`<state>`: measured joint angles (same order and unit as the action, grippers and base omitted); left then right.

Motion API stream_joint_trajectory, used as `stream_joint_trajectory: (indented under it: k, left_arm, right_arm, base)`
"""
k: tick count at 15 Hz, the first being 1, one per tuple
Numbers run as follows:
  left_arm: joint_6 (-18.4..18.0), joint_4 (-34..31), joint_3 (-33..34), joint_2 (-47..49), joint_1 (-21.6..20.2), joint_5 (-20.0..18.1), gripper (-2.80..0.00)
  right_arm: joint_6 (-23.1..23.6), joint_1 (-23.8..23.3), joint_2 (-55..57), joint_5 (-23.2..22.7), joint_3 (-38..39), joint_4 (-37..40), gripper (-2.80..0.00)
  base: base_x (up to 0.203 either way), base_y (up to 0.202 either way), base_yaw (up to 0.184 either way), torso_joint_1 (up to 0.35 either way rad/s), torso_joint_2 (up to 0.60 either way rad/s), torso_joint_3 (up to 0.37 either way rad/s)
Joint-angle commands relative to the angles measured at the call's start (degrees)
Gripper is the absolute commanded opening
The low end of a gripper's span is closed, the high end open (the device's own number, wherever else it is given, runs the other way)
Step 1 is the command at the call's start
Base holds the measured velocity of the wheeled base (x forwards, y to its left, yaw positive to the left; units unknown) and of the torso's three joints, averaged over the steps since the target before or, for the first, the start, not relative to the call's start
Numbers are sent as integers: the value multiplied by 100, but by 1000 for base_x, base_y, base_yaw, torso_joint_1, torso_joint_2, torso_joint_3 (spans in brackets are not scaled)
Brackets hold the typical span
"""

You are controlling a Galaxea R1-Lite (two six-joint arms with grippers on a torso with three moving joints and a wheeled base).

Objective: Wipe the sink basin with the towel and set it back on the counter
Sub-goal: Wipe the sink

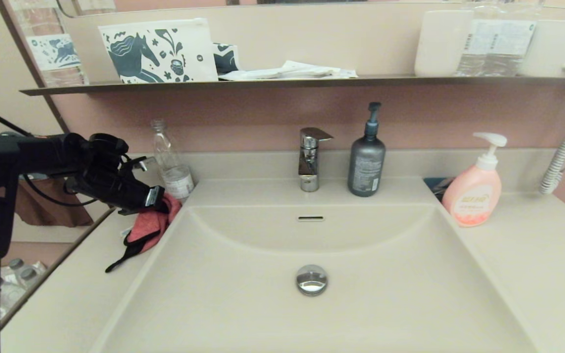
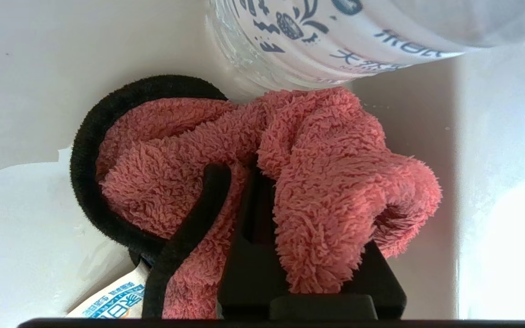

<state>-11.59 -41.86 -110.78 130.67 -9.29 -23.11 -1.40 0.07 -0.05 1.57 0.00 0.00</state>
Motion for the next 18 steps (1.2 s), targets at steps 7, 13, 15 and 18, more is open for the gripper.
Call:
stream_joint_trajectory:
  k: [7, 13, 15, 18]
  left_arm:
    - [-501, -136, 703, -270, -699, 57, -280]
    - [-718, -75, 2336, -1122, -953, 19, -280]
    - [-721, 40, 2865, -1366, -982, 23, -280]
    - [-722, 224, 3515, -1706, -1020, 42, -280]
  right_arm:
    - [0, 1, 5, 1, 0, 0, -280]
    - [0, 1, 5, 1, 0, 0, -280]
    - [0, 1, 5, 1, 0, 0, -280]
    - [0, 1, 5, 1, 0, 0, -280]
  base:
    - [0, 0, 0, 0, 0, 0]
    - [0, 0, 0, 0, 0, 0]
    - [0, 0, 0, 0, 0, 0]
    - [0, 0, 0, 0, 0, 0]
